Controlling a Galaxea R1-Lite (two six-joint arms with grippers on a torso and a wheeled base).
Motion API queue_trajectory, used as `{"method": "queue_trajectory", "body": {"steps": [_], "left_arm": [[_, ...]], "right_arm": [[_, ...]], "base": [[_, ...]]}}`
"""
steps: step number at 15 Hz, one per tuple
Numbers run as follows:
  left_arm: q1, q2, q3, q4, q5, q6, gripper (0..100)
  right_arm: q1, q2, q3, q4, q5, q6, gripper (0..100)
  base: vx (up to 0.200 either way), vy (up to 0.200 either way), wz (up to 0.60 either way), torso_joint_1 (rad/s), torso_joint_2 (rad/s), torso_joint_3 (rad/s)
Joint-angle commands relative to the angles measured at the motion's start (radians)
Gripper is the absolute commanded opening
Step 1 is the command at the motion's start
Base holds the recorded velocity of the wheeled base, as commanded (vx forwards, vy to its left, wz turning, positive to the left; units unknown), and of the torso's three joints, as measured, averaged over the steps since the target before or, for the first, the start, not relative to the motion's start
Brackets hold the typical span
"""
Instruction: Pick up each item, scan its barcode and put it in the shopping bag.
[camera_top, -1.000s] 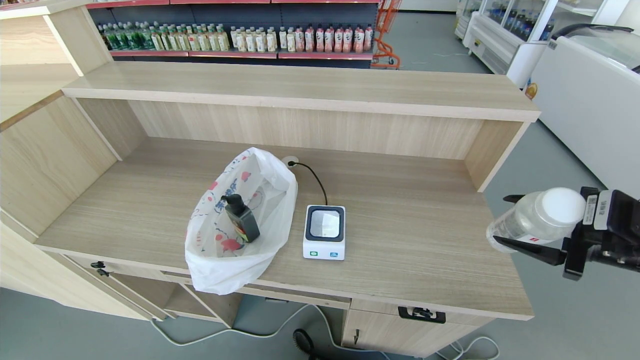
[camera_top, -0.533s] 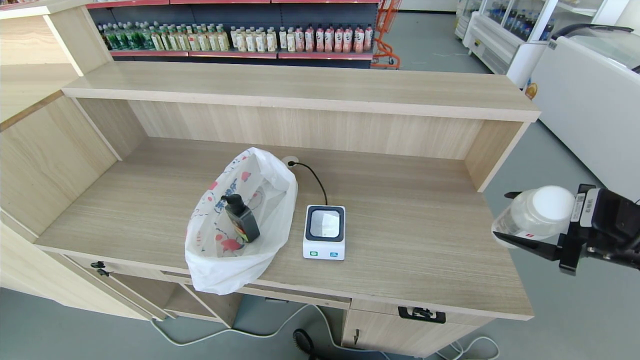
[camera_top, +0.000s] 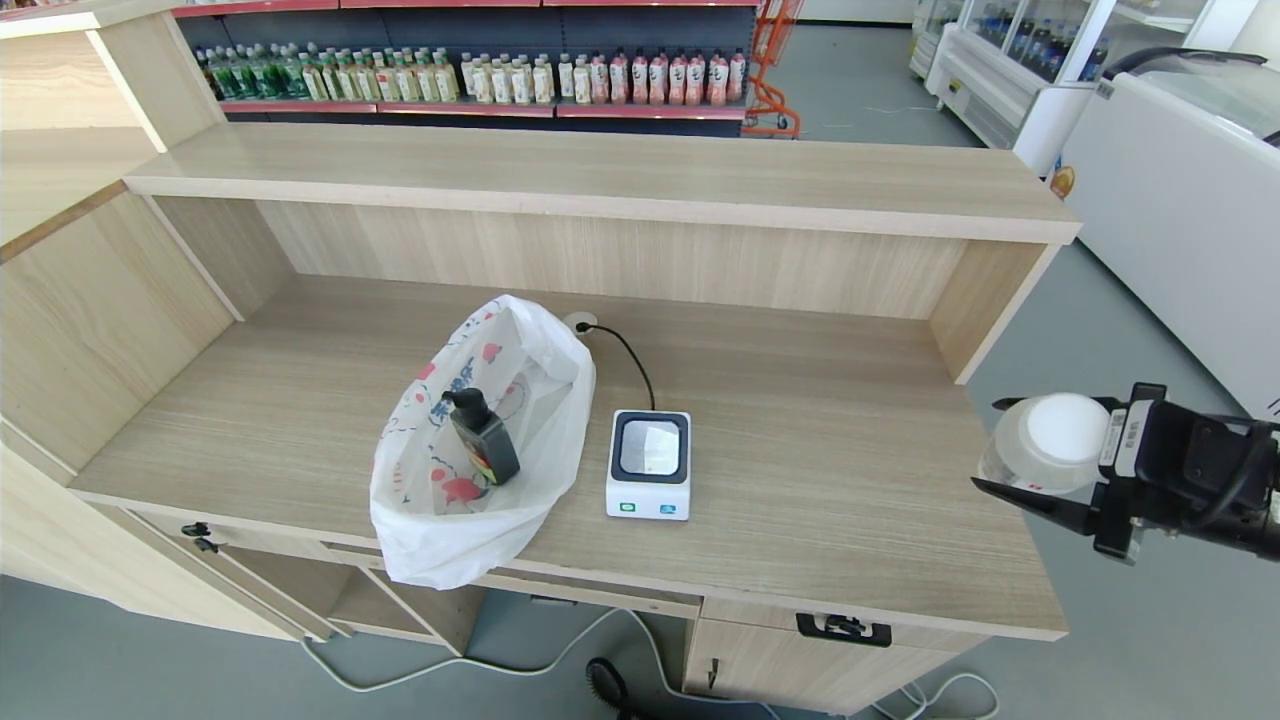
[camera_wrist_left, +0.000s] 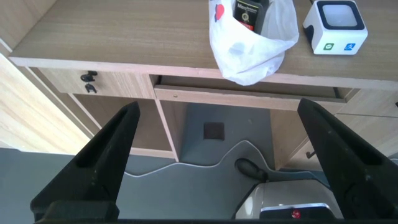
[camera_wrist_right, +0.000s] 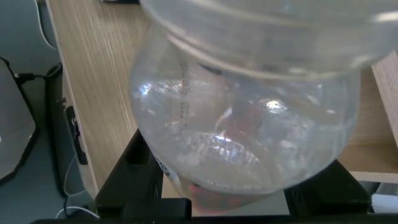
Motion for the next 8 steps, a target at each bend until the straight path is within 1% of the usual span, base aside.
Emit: {"method": "queue_trajectory", "body": {"steps": [1, 6, 8], "left_arm": [[0.000, 0.000, 0.000, 0.000, 0.000, -0.001, 100], [0.000, 0.000, 0.000, 0.000, 0.000, -0.002, 100], [0.000, 0.000, 0.000, 0.000, 0.000, -0.001, 100]], "right_arm": [[0.025, 0.002, -0.001, -0.002, -0.005, 0.000, 0], [0.028, 0.011, 0.000, -0.002, -0.005, 0.000, 0], [0.048, 0.013, -0.006, -0.002, -0.005, -0.002, 0]], "base": [[0.000, 0.200, 0.00, 0.002, 0.00, 0.002], [0.000, 0.200, 0.00, 0.002, 0.00, 0.002], [0.000, 0.200, 0.00, -0.002, 0.00, 0.005]]}}
